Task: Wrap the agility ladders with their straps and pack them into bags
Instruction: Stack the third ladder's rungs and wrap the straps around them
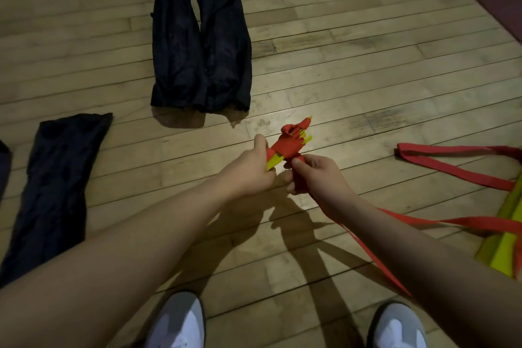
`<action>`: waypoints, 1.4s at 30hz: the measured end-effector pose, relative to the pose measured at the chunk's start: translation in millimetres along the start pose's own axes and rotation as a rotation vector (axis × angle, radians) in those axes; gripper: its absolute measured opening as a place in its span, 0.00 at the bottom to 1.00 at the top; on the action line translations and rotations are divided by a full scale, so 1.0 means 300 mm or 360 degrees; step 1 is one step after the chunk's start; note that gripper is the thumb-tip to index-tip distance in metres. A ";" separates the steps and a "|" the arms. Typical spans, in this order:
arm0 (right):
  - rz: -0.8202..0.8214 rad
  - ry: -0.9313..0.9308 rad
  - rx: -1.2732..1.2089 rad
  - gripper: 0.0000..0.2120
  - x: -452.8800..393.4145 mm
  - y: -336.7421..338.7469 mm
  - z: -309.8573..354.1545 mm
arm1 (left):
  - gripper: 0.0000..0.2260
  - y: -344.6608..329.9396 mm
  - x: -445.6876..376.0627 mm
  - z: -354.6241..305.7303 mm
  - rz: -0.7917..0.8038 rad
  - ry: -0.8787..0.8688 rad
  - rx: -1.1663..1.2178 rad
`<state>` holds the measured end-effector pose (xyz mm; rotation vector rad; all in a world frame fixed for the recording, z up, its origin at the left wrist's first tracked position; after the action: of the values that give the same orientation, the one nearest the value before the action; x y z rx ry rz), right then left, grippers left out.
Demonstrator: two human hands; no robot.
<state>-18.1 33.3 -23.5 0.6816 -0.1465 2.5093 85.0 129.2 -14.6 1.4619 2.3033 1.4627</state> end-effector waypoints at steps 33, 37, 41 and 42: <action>-0.0200 -0.0051 -0.0121 0.13 0.062 0.219 -0.012 | 0.19 -0.071 -0.019 -0.203 -0.0062 -0.0397 -0.0323; 0.0010 -0.0088 -0.0071 0.08 0.057 0.202 -0.009 | 0.17 -0.091 -0.015 -0.187 -0.0137 -0.0226 -0.0323; 0.0155 -0.0127 -0.0066 0.06 0.064 0.208 -0.018 | 0.28 -0.115 -0.044 -0.159 -0.0177 -0.0081 -0.0238; 0.0188 -0.0150 -0.0070 0.06 0.067 0.208 -0.024 | 0.31 -0.122 -0.051 -0.148 -0.0127 -0.0001 -0.0219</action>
<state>-68.4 -8.9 -17.7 0.7948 -0.2827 2.5785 47.2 84.0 -23.1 1.3190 2.1842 1.5637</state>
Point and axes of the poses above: each hand's wrist, its own x-axis away from the middle knuckle, its own y-axis out of the back of the hand, z = x × y, the point moved 4 cm from there along -x, towards the middle knuckle, and after that the axes turned 1 degree about -y, right-handed, at the moved point
